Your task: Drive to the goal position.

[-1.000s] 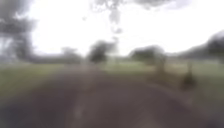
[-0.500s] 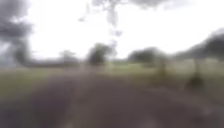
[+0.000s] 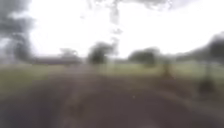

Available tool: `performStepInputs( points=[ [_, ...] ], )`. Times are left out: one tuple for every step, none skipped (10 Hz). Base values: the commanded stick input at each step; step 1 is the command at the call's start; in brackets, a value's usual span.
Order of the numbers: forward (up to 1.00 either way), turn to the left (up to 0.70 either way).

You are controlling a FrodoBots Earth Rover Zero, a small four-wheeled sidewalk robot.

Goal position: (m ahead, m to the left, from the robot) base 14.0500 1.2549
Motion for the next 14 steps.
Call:
performStepInputs(
  points=[
    [0.7,0.0],
    [0.7,0.0],
    [0.7,0.0],
    [0.7,0.0],
    [0.7,0.0],
    [0.7,0.0],
    [0.7,0.0],
    [0.7,0.0],
    [0.7,0.0],
    [0.7,0.0],
    [0.7,0.0],
    [0.7,0.0],
    [0.7,0.0],
    [0.7,0.0]
  ],
)
